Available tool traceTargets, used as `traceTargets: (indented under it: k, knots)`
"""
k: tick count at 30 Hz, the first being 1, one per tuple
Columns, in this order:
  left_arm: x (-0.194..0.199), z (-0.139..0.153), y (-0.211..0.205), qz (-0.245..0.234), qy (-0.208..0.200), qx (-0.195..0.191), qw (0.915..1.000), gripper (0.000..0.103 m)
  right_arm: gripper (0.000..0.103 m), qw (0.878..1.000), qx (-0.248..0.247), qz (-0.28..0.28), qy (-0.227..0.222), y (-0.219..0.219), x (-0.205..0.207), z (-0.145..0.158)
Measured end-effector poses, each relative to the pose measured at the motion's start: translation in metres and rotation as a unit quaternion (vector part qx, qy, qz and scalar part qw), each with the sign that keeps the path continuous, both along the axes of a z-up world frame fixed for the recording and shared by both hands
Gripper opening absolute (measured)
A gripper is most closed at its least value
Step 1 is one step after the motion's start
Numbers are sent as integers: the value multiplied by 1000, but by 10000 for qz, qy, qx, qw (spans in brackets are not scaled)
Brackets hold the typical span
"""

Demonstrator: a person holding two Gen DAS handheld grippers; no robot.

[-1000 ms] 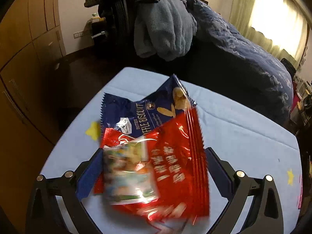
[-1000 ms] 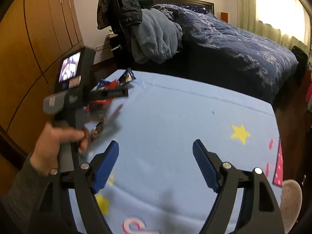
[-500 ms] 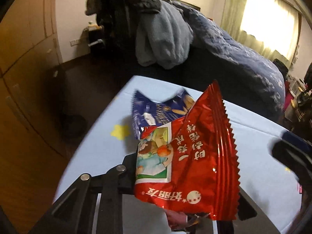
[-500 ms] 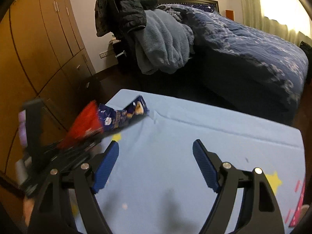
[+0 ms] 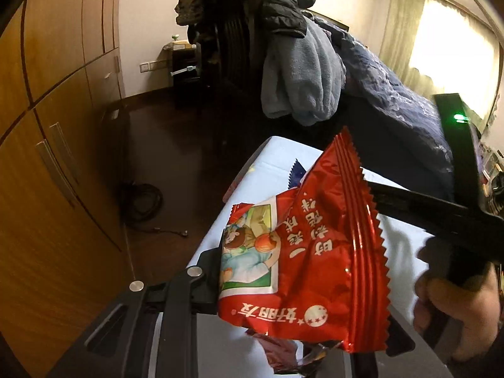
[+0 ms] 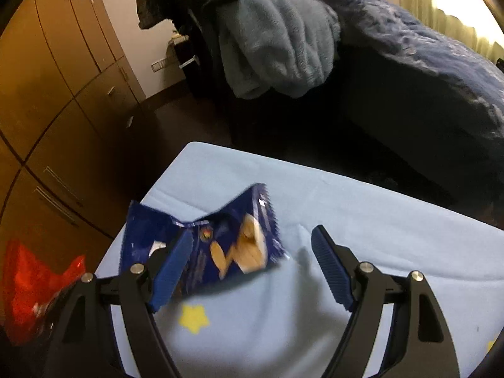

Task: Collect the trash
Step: 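Grasp the red snack bag with the left gripper while the right gripper grasps the blue biscuit wrapper, then carry the red bag and blue wrapper over the bin and release both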

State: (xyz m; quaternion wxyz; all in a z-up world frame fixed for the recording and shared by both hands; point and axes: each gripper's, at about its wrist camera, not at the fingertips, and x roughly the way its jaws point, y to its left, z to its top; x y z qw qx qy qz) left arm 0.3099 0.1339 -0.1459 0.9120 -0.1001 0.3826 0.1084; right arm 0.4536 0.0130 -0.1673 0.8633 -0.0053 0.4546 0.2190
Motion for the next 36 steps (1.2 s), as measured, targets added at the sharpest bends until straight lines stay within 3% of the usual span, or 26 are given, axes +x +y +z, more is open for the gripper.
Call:
traceTargets:
  k: [1,2,3,4,9,15,25,36]
  knots:
    - [0,1,1,20,-13,-4,10000,24,67,10000,-20,62,56,5,1,-3]
    - [-1,1,2,30,-23,-7,10000,24,39,9999,-45,107,125,9,2,-6]
    - [-2,2,3,47,-40,-22,10000,25,27,9998,-103,108,130,12,2,-7]
    - [-3,2,3,57,-45,-31,10000,25,8,9998,-147,107,67,12,0,-6]
    - [-9,4,4,99,-48,-45,9999,25,7,9999,-90,106,-68,-7,-20,3]
    - [-21,12,-15,-46,-58,-24,10000,25,7,9995,0,-158,-261,-65,-59,24]
    - [-51,23,-106,-873,-129,-20,9961,26,7,9945,129,-838,-613,-186,-164,57]
    - [-88,23,-223,-1957,-44,43,9806,26,7,9811,254,-1708,-871,-299,-282,66]
